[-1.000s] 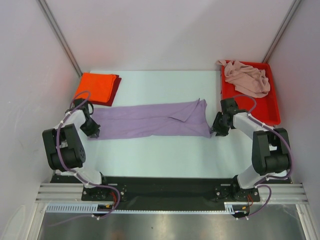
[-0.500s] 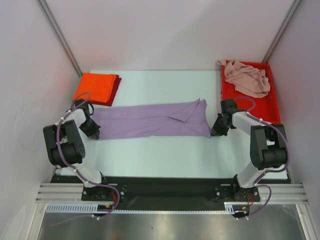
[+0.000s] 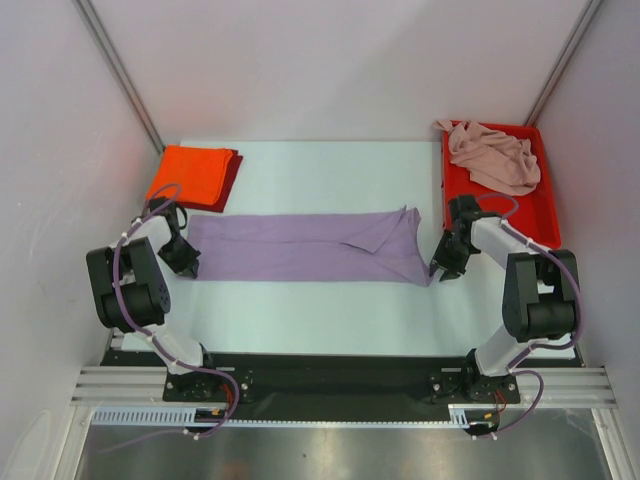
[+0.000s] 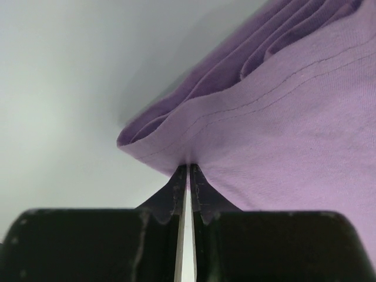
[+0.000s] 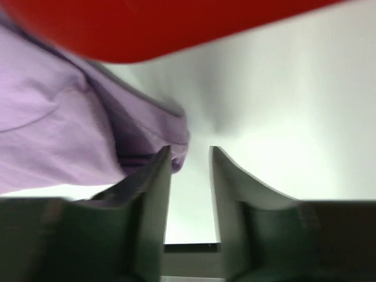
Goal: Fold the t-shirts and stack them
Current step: Fold the tshirt
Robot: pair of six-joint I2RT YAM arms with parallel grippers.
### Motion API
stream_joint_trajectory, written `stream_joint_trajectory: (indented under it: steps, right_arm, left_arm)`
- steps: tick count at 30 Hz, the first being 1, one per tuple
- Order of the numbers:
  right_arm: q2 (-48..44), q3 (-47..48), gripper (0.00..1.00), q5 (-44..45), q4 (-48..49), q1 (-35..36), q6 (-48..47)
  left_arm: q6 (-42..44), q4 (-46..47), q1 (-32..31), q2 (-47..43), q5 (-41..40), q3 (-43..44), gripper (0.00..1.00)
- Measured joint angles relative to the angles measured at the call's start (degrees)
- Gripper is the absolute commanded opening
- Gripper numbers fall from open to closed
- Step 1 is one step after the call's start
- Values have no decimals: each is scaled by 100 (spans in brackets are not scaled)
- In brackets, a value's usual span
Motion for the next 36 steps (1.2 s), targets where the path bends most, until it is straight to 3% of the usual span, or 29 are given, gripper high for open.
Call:
stream_joint_trajectory:
  steps: [3, 8, 14, 19, 24, 25, 29, 34, 36]
  right_arm:
    - [-57, 240, 52, 76, -192, -28, -254]
    - [-562, 365, 61, -195, -240, -24, -675]
    - [-11, 743, 60, -922, 160, 216, -852]
    - [514, 750, 58, -1008, 223, 396, -894]
    - [721, 817, 40, -997, 249, 457, -999]
    - [769, 857, 29, -977, 267, 463, -1010]
    - [892, 999, 12, -734, 286, 468, -1093]
    - [1029, 1263, 10, -216, 328, 490, -1172]
    - [1108, 1298, 15, -2, 378, 518, -1187]
  left_arm:
    - [15, 0, 0, -4, -2, 0, 10]
    - [55, 59, 11, -107, -37, -90, 10]
    - [61, 39, -9, -374, -87, -175, 11]
    - [83, 2, -68, -634, -85, -175, 11]
    - [103, 0, -94, -713, -85, -175, 11]
    - [103, -2, -94, -713, -85, -175, 11]
    - [103, 2, -96, -713, -87, -175, 11]
    - [105, 24, -101, -713, -92, -205, 11]
    - [105, 42, -101, -713, -94, -251, 11]
